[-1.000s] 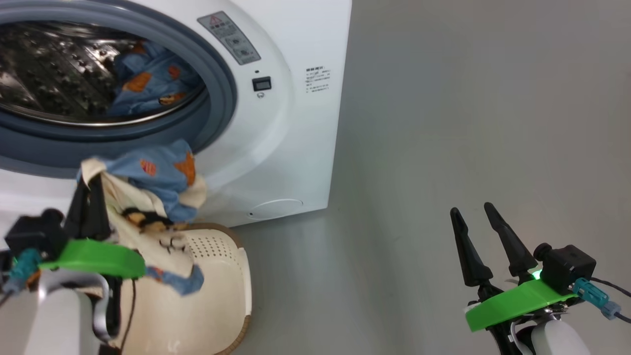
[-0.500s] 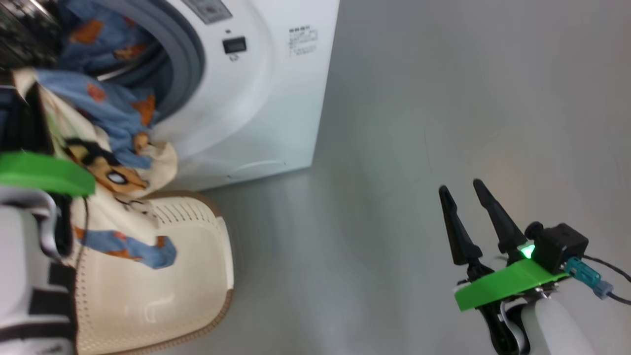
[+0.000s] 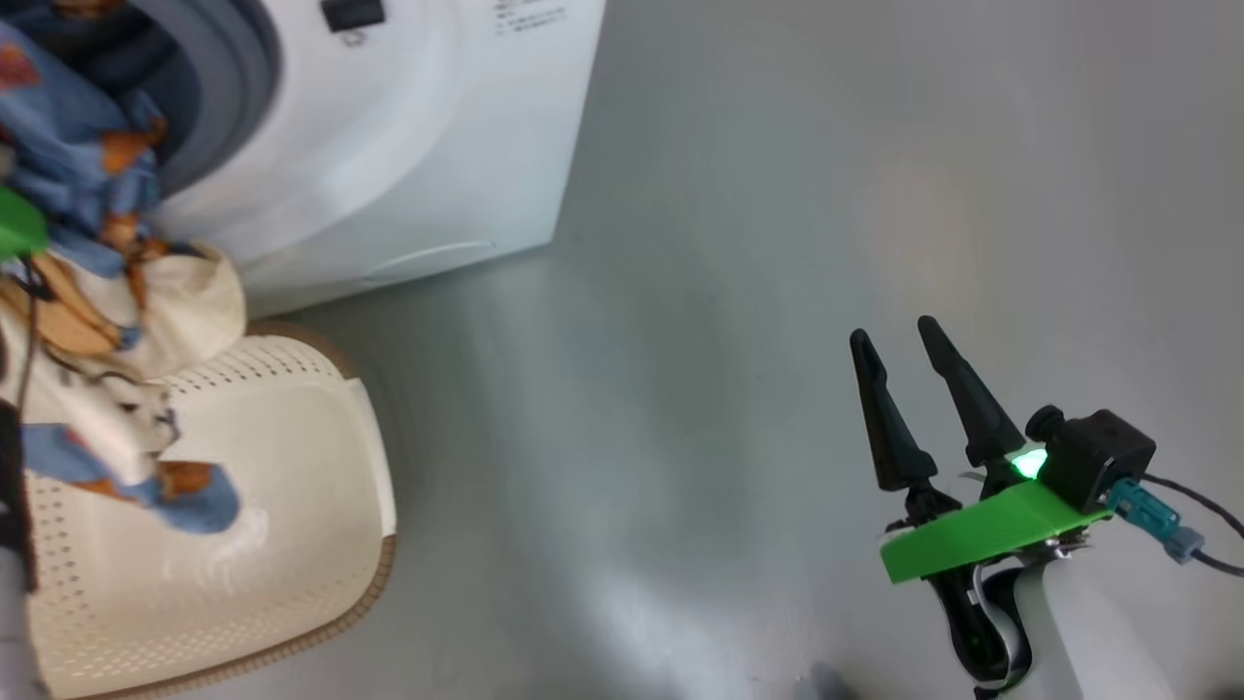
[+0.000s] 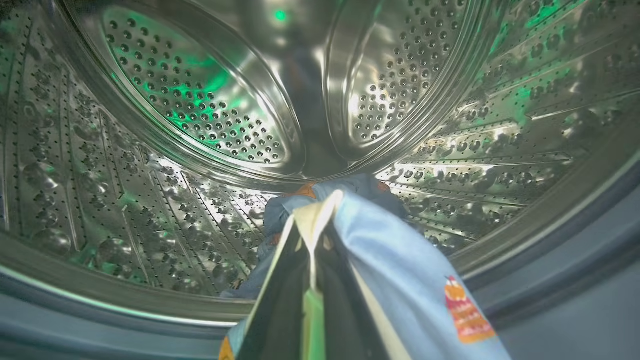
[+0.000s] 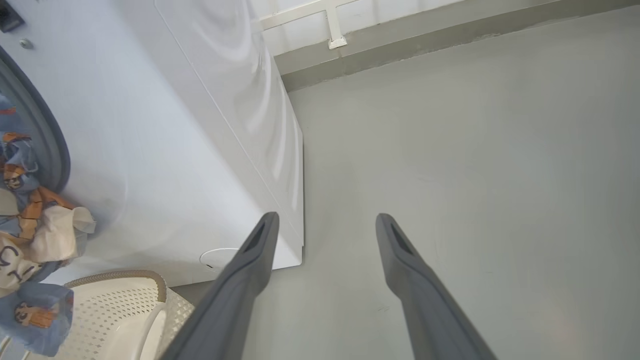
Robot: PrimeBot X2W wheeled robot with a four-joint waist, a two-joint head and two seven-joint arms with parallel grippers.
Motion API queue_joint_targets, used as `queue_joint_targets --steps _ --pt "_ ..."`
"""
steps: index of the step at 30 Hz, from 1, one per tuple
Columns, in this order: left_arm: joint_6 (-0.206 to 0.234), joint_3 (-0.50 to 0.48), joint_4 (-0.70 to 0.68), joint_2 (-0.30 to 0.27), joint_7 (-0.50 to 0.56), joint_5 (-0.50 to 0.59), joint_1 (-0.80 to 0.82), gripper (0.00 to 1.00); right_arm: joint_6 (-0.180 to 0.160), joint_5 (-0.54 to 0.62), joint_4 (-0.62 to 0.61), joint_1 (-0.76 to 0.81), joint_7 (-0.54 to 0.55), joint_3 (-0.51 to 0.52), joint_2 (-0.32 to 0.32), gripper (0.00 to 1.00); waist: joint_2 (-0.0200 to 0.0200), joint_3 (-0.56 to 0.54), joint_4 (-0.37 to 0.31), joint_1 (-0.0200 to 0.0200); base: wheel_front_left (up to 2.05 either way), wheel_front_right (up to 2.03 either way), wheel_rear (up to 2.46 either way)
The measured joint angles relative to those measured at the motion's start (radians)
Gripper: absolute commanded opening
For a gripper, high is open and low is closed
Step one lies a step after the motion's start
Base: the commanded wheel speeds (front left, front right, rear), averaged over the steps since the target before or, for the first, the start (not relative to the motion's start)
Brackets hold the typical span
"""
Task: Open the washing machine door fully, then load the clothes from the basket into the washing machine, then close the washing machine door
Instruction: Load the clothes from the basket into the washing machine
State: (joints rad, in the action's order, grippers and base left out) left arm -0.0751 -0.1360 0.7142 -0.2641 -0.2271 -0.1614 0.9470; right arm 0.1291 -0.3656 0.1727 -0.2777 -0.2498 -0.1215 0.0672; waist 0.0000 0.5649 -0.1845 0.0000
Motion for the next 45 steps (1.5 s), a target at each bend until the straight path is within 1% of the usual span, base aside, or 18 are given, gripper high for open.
queue_joint_targets --steps 5,10,13,16,19,24,33,36,41,43,45 --pt "0.001 0.021 0.028 -0.017 0.030 0.011 0.092 0.00 0.000 -0.006 -0.003 -0.021 0.000 -0.003 -0.004 1.00 0.0000 0.044 -0.015 0.0000 0.00 0.00 0.00" --pt "0.009 0.039 0.056 -0.032 0.037 0.023 0.181 0.00 0.000 -0.014 -0.004 -0.035 0.000 -0.014 -0.007 1.00 0.0000 0.085 -0.024 0.0000 0.00 0.00 0.00" --pt "0.006 0.064 0.085 -0.053 0.084 0.035 0.240 0.00 0.000 -0.015 -0.004 -0.036 0.000 -0.024 -0.009 1.00 0.0000 0.109 -0.029 0.0000 0.00 0.00 0.00" --pt "-0.011 0.094 0.107 -0.084 0.141 0.050 0.297 0.00 0.000 -0.018 -0.004 -0.055 0.000 -0.029 -0.010 1.00 0.0000 0.134 -0.034 0.0000 0.00 0.00 0.00" --pt "-0.026 0.110 0.124 -0.102 0.185 0.052 0.346 0.00 0.000 -0.027 -0.003 -0.073 0.000 -0.040 -0.010 1.00 0.0000 0.157 -0.038 -0.0001 0.00 0.00 0.00" --pt "-0.037 0.120 0.135 -0.117 0.227 0.042 0.392 0.00 0.000 -0.067 0.001 -0.093 0.000 -0.067 -0.012 1.00 0.0000 0.191 -0.046 0.0000 0.00 0.00 0.00" --pt "-0.045 0.128 0.148 -0.144 0.264 0.009 0.413 0.00 0.000 -0.084 0.000 -0.118 0.000 -0.086 -0.012 1.00 0.0000 0.225 -0.062 0.0000 0.00 0.00 0.00" --pt "-0.046 0.142 0.134 -0.160 0.241 0.008 0.433 0.00 0.000 -0.086 0.000 -0.120 0.000 -0.089 -0.012 1.00 0.0000 0.235 -0.064 0.0000 0.00 0.00 0.00" --pt "-0.044 0.172 0.081 -0.198 0.112 0.042 0.457 0.00 0.000 -0.114 0.001 -0.145 0.000 -0.099 -0.012 1.00 0.0000 0.247 -0.071 0.0000 0.00 0.00 0.00" --pt "-0.035 0.185 0.065 -0.211 0.059 0.056 0.458 0.00 0.000 -0.123 0.002 -0.152 0.000 -0.103 -0.012 1.00 0.0000 0.250 -0.075 0.0000 0.00 0.00 0.00" --pt "-0.028 0.193 0.053 -0.220 0.029 0.075 0.458 0.00 0.000 -0.123 0.003 -0.154 0.000 -0.108 -0.012 1.00 0.0000 0.252 -0.080 0.0000 0.00 0.00 0.00"
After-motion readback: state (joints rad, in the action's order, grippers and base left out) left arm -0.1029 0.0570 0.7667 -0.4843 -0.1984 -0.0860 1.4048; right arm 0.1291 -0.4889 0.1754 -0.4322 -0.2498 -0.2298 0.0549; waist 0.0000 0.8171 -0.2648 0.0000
